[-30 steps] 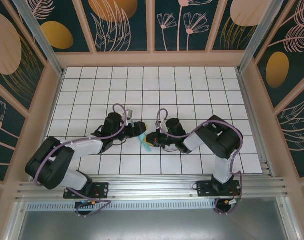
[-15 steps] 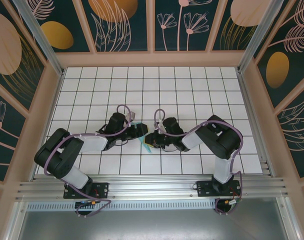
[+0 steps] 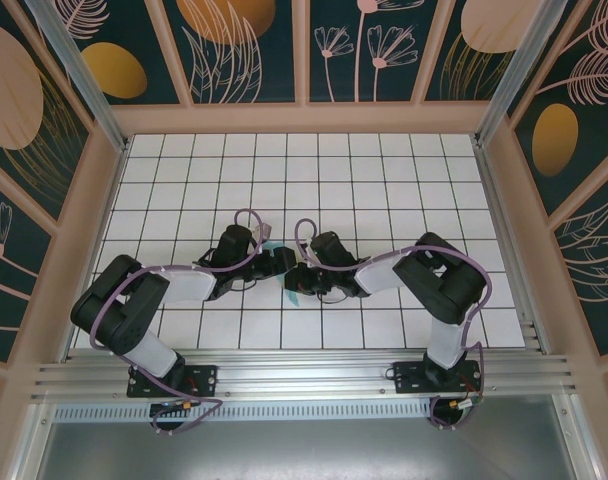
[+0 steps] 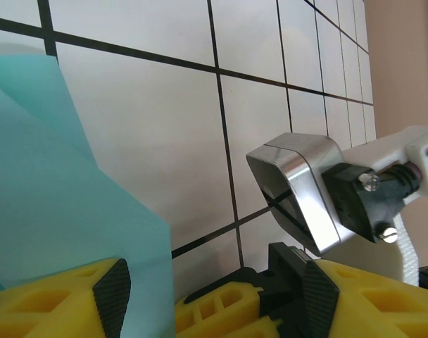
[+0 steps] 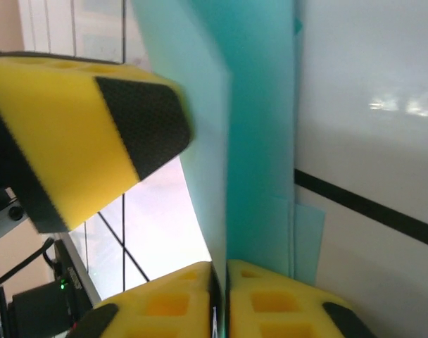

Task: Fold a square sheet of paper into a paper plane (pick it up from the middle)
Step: Fold the wing for the fifth time at the center of the table.

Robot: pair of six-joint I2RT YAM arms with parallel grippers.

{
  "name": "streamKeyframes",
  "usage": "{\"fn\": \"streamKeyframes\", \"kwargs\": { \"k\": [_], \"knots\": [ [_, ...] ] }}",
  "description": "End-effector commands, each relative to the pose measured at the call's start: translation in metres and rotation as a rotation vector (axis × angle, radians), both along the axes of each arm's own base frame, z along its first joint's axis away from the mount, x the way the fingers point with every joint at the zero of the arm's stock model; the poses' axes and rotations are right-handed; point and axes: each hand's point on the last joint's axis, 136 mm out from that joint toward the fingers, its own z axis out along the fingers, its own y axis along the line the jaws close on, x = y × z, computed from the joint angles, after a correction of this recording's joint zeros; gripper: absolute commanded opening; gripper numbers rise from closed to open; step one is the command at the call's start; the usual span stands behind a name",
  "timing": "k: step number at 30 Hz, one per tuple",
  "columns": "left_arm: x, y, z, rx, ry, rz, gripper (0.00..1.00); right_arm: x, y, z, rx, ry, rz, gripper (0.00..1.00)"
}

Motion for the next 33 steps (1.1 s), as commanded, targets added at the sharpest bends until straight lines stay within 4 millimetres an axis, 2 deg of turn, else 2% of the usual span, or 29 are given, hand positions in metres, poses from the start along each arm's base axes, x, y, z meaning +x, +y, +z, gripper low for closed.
{"fn": "streamKeyframes", "kwargs": {
  "k": [1,3,5,14,18,25,33],
  "knots": [
    [0.008,-0.004,0.009,-0.006,-0.04,-0.011,0.68,0.004,-0.009,-0.012,-0.07,-0.012,-0.027,0.09],
    [0.008,-0.002,0.009,0.001,-0.041,-0.003,0.68,0.004,-0.008,-0.009,-0.058,-0.014,-0.021,0.01],
    [0.009,-0.001,0.008,0.008,-0.04,0.004,0.68,0.004,-0.007,-0.007,-0.053,-0.011,-0.021,0.0],
    [0.01,0.001,0.022,-0.002,-0.08,0.012,0.71,0.0,-0.004,0.015,0.163,0.09,-0.004,0.0],
    [0.009,-0.002,0.024,-0.015,-0.093,-0.011,0.71,-0.005,0.0,0.019,0.197,0.115,0.038,0.0],
    [0.007,-0.005,0.013,-0.009,-0.063,-0.033,0.71,-0.005,0.0,0.016,0.191,0.126,0.044,0.0],
    [0.013,0.002,0.005,0.021,-0.047,0.027,0.71,-0.001,-0.006,0.022,0.129,0.033,0.039,0.2]
  ]
}}
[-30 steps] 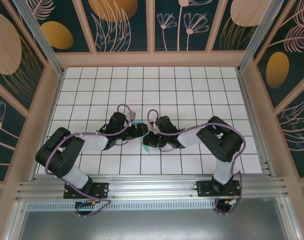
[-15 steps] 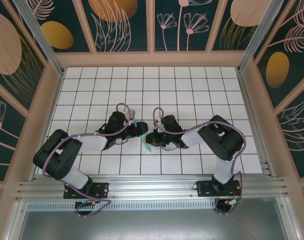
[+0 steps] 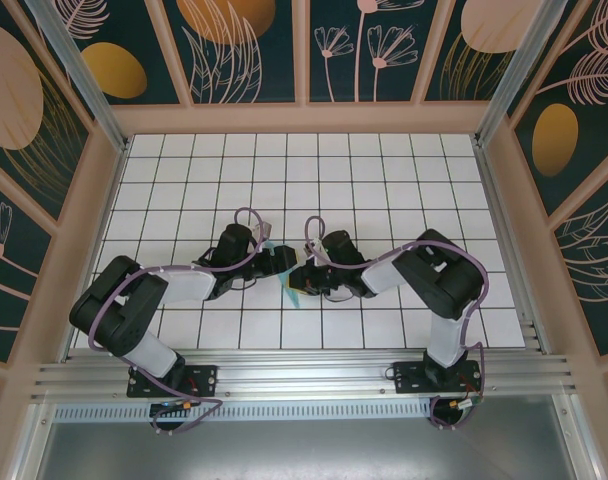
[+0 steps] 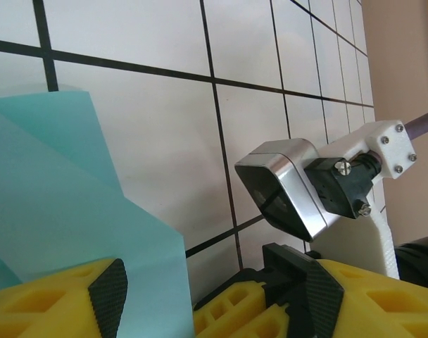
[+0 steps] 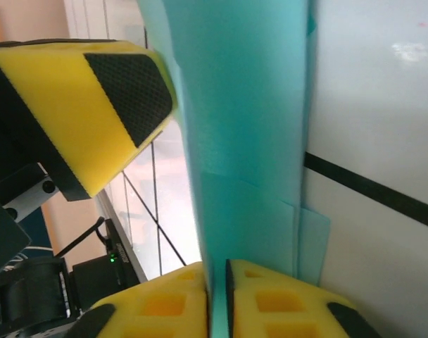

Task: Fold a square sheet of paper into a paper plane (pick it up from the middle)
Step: Fold the wing for the fifth time at the center of the table.

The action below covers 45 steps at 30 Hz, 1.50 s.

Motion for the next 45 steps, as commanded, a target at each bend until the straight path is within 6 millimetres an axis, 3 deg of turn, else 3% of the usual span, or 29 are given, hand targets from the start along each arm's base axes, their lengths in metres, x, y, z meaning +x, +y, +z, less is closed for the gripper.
{"fn": "streamKeyframes", "kwargs": {
  "k": [1,17,23,30,36,45],
  "knots": [
    [0.01,0.0,0.002,0.005,-0.018,0.022,0.71,0.004,0.0,0.012,-0.03,-0.093,0.011,0.22],
    [0.014,0.0,-0.005,0.02,0.017,0.046,0.7,0.007,-0.004,-0.012,-0.325,-0.303,0.048,0.31],
    [0.014,0.001,-0.006,0.023,0.018,0.049,0.7,0.008,-0.008,-0.02,-0.367,-0.297,0.023,0.2],
    [0.015,-0.002,0.004,0.012,-0.004,0.037,0.71,0.003,0.003,0.0,-0.216,-0.267,0.022,0.0],
    [0.012,-0.007,0.023,-0.031,-0.048,-0.003,0.72,0.0,0.002,0.019,-0.017,-0.18,0.014,0.0],
    [-0.002,-0.016,0.039,-0.103,-0.087,-0.096,0.74,-0.004,0.0,0.017,0.083,-0.068,0.017,0.0]
  ]
}}
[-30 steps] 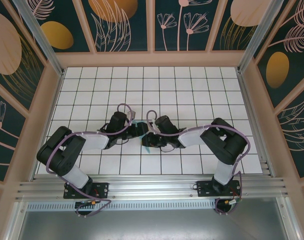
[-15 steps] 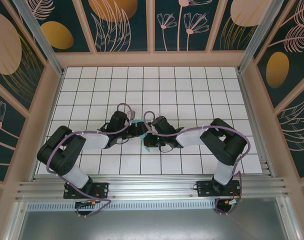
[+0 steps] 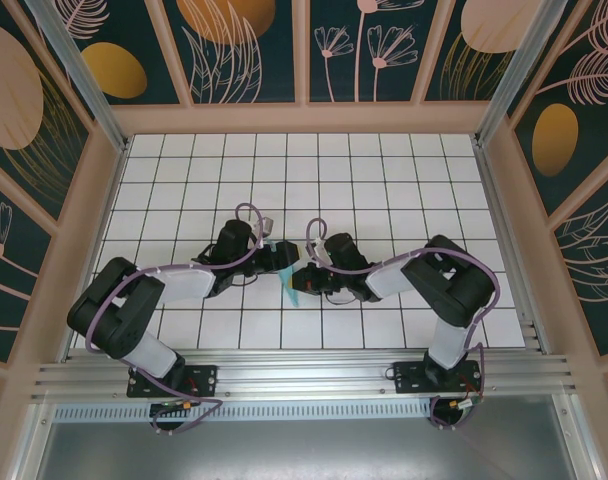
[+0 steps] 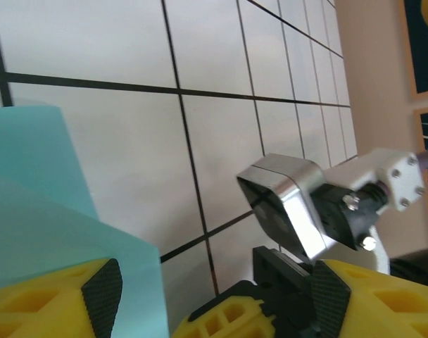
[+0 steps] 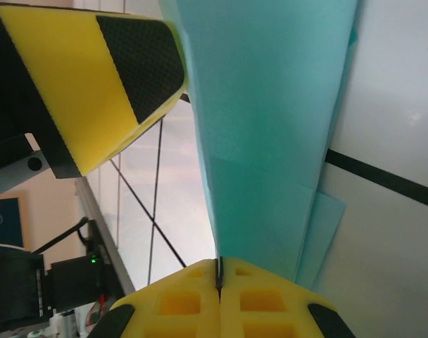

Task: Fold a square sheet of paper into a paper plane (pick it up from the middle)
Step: Fold the wing for the fifth time at the center of the table.

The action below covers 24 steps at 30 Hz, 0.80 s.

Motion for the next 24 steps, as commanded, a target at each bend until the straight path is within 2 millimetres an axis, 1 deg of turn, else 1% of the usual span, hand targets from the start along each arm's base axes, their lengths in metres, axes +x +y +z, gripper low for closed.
{"fn": "streamKeyframes", "kwargs": {
  "k": [1,2,5,7,15,19,24],
  "knots": [
    [-0.005,-0.007,0.019,-0.058,-0.066,-0.065,0.74,-0.004,0.005,0.006,0.079,0.054,0.03,0.0],
    [-0.007,-0.008,0.018,-0.06,-0.062,-0.075,0.75,-0.005,0.005,0.005,0.081,0.062,0.034,0.0],
    [-0.008,-0.008,0.007,-0.042,-0.039,-0.084,0.75,-0.005,0.006,0.003,0.086,0.08,0.036,0.0],
    [-0.009,-0.009,0.0,-0.039,-0.024,-0.089,0.75,-0.004,0.004,-0.001,0.075,0.098,0.028,0.0],
    [-0.003,-0.008,-0.012,-0.02,-0.021,-0.069,0.75,-0.002,-0.001,-0.011,0.078,0.166,-0.022,0.0],
    [0.001,-0.005,-0.016,0.002,-0.025,-0.048,0.75,-0.001,-0.002,-0.011,0.074,0.169,-0.035,0.0],
    [0.004,-0.004,-0.023,0.024,-0.014,-0.033,0.75,0.002,-0.004,-0.005,0.024,0.11,-0.038,0.15]
  ]
}}
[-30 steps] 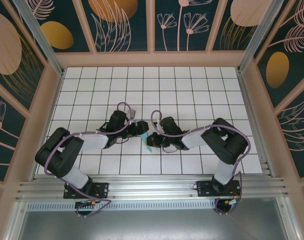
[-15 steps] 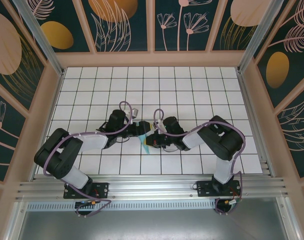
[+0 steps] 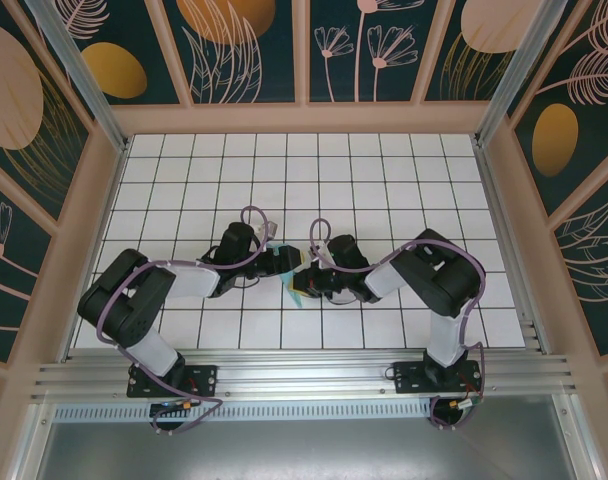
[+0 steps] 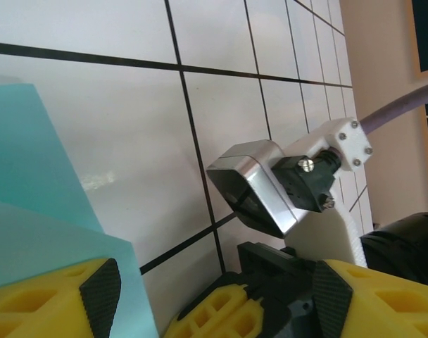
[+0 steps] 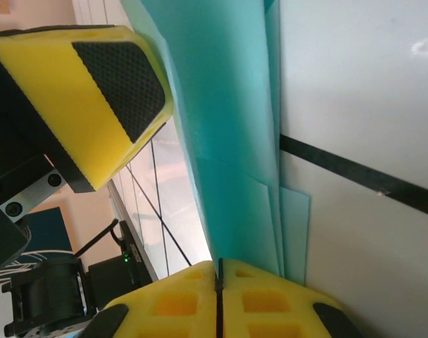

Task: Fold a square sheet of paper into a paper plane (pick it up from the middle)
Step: Fold the wing for the fifth time at the center of the table.

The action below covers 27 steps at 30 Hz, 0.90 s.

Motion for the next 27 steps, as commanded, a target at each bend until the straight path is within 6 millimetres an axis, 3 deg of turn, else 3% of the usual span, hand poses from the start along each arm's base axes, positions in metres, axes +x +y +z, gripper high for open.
{"fn": "streamKeyframes", "kwargs": {
  "k": [1,12,15,27],
  "knots": [
    [0.008,0.0,-0.003,0.018,-0.03,0.009,0.75,0.004,-0.001,0.011,-0.032,-0.075,0.005,0.17],
    [0.011,-0.001,0.001,0.017,-0.033,0.018,0.75,0.006,-0.007,0.017,-0.207,-0.24,0.008,0.4],
    [0.012,-0.002,0.003,0.011,-0.035,0.013,0.75,0.011,-0.015,0.01,-0.304,-0.272,-0.004,0.45],
    [0.012,-0.005,0.006,-0.003,-0.032,0.002,0.75,0.014,-0.005,-0.011,-0.466,-0.315,0.053,0.48]
  ]
}}
